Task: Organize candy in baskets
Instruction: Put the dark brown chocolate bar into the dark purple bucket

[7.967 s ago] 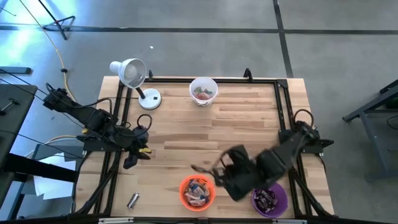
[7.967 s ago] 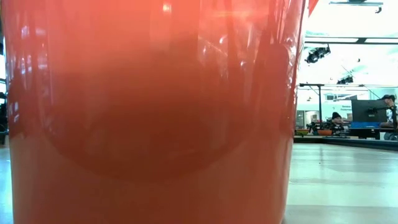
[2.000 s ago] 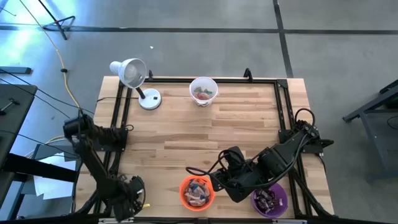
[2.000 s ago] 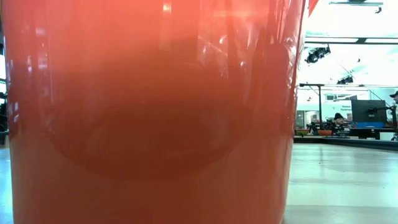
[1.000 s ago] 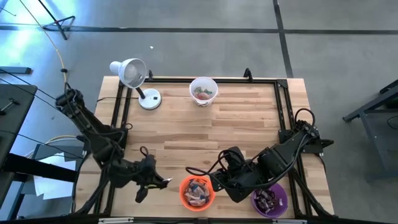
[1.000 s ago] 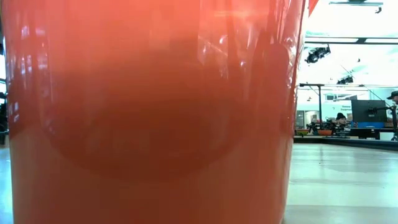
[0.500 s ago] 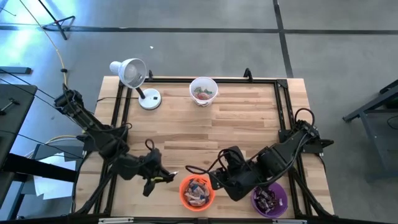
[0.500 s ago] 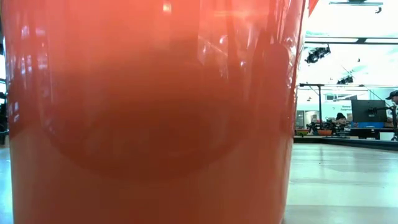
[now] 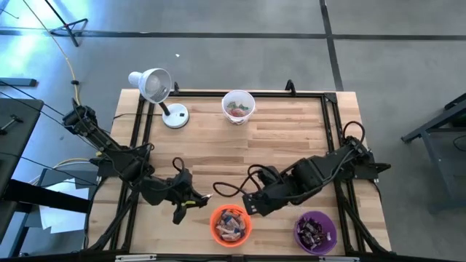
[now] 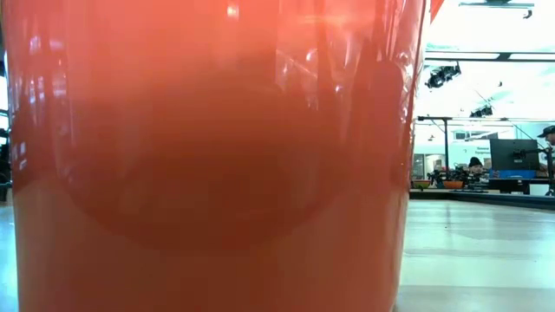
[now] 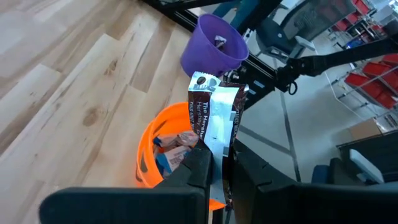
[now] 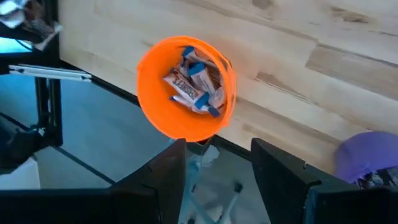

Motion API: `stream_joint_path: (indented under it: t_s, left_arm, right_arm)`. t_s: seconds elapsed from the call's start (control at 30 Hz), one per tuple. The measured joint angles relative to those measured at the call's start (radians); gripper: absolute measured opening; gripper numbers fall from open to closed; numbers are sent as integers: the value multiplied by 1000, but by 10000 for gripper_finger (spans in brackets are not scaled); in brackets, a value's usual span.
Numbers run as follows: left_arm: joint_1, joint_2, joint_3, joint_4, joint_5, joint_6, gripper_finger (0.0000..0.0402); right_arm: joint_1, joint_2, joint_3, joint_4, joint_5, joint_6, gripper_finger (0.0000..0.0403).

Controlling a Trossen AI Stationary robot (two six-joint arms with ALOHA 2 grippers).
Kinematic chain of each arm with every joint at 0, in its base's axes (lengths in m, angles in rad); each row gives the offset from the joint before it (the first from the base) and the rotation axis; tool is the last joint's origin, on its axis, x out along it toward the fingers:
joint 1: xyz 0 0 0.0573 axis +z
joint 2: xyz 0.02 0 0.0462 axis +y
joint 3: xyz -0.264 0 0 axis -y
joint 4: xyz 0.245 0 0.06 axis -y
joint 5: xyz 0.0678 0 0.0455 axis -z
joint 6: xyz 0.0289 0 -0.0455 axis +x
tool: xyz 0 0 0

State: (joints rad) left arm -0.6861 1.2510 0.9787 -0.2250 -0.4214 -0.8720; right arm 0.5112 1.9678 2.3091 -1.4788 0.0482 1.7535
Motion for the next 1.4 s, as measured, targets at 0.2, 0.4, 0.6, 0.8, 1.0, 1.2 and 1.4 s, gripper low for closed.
stream_joint_path:
  t_s: [0.2, 0.4, 0.6, 0.8, 1.0, 1.2, 1.4]
  left_arm:
    - [0, 0, 0, 0, 0, 30, 19]
    - [5, 0, 0, 8, -22, 39, 19]
    - [39, 0, 1, 74, -31, 66, 19]
    - [68, 0, 2, 134, -32, 121, 19]
    - [88, 0, 2, 142, -31, 124, 19]
    - [116, 0, 2, 149, -30, 141, 19]
    - [146, 0, 1, 166, -29, 146, 19]
  right_arm:
    - [-30, 0, -1, 23, 11, -40, 172]
    - [-43, 0, -1, 236, 321, -273, 172]
    - [-69, 20, -2, 378, 413, -427, 172]
    - [-104, 36, -1, 443, 362, -509, 172]
    - [-119, 46, -1, 493, 326, -548, 172]
    - [-119, 50, -1, 505, 317, -550, 172]
    - [-119, 51, -1, 493, 313, -520, 172]
